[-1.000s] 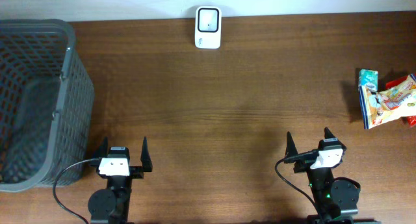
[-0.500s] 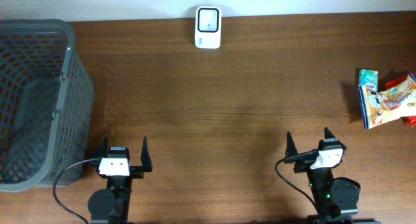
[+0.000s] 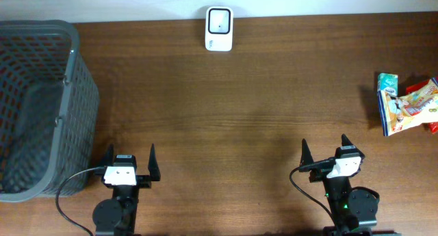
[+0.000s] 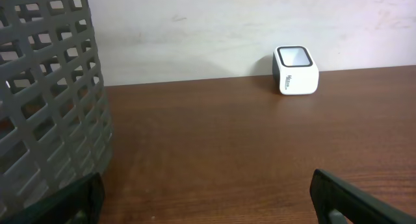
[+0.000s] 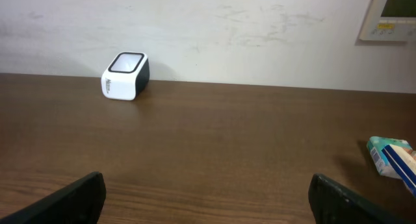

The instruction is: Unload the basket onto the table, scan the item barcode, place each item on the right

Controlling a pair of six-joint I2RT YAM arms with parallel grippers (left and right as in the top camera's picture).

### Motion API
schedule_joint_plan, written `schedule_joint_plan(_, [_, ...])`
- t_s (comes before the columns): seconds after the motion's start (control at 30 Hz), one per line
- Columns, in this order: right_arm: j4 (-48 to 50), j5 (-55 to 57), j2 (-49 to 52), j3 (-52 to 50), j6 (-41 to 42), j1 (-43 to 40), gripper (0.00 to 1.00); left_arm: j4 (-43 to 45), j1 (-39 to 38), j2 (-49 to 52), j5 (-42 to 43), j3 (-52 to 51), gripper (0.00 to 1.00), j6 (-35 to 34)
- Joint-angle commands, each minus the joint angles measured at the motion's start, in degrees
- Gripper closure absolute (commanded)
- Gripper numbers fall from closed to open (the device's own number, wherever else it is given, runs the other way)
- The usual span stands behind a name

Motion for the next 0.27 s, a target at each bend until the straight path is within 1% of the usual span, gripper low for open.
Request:
schedule_joint_plan(0.0, [-0.09, -0.33, -0.39, -0.42, -0.37, 0.37, 0.02, 0.13, -0.15, -0.39, 0.63, -0.46, 0.01, 0.96])
schedule_joint_plan(0.23, [-0.09, -0.33, -0.39, -0.42, -0.35, 0.37, 0.02, 0.13, -0.17, -0.39, 0.63, -0.46, 0.01, 0.96])
